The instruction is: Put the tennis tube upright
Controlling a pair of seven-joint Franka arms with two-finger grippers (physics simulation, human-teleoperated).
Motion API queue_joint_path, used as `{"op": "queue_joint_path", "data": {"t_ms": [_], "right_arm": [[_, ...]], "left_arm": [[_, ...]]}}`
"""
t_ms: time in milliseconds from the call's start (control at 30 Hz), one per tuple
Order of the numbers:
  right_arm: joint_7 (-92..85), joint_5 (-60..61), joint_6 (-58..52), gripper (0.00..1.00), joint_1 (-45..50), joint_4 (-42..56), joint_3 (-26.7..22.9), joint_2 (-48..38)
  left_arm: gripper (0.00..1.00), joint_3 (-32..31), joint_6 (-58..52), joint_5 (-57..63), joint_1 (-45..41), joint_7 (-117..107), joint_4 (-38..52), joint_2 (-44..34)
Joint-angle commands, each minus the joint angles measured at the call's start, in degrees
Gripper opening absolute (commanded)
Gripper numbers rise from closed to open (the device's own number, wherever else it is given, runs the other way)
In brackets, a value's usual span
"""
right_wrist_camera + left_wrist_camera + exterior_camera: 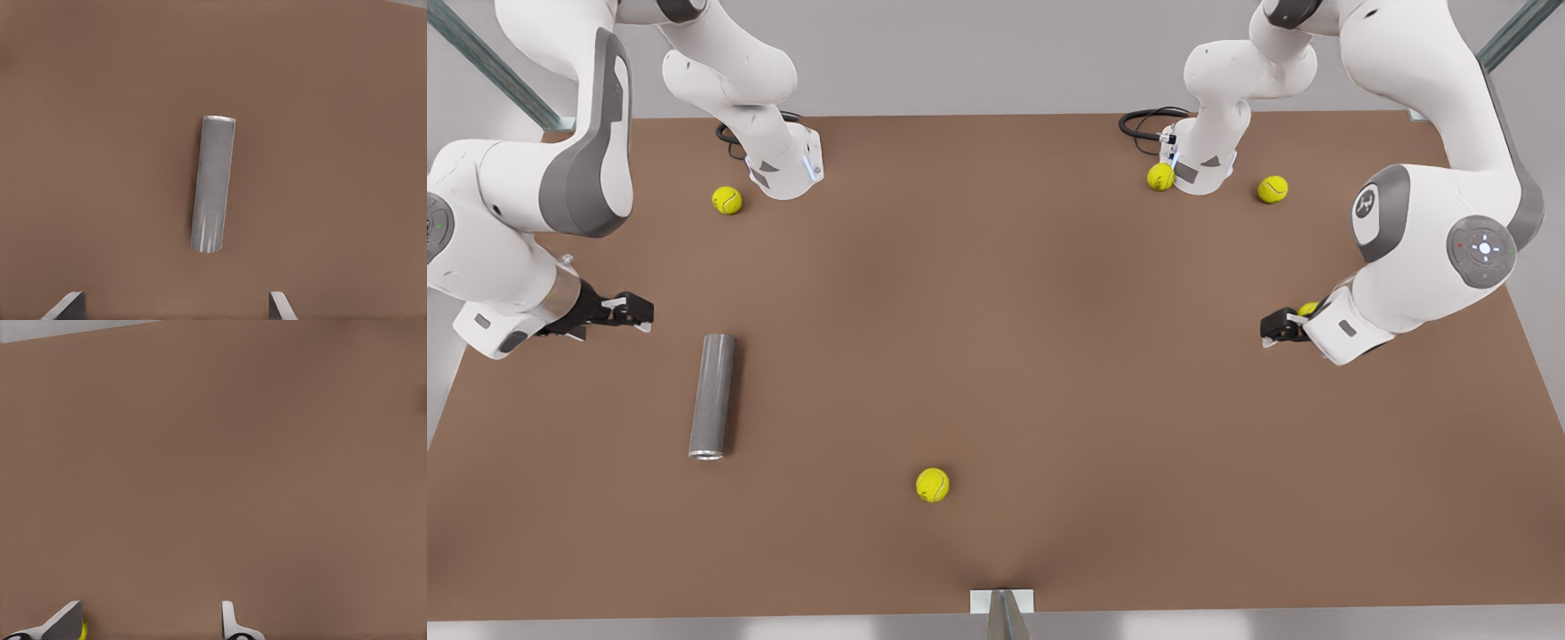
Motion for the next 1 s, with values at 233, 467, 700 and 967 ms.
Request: {"op": "queue_joint_path", "data": {"t_ms": [233,467,700,967], "right_arm": [[0.8,0.1,-0.3,1.0,0.0,-1.0,2.8,3.2],[-0.2,0.1,17.0,1.0,-2.8,-11.2,2.9,10.7],[-2.3,2.9,29.5,1.0,-4.6,-18.2,2.9,13.6],[-3.7,1.6,46.2,1.0,-20.3,-33.9,14.6,12.9]], "left_arm": [[1.0,-0.3,-0.2,-2.6,-0.7,-0.9,-0.1,1.8],[1.0,-0.1,0.0,-12.2,1.3,-1.2,1.0,7.0],[1.0,-0.1,3.3,-11.4,1.5,-1.1,1.1,7.0],[1.0,-0.1,3.3,-11.4,1.2,-1.1,1.3,7.0]]}}
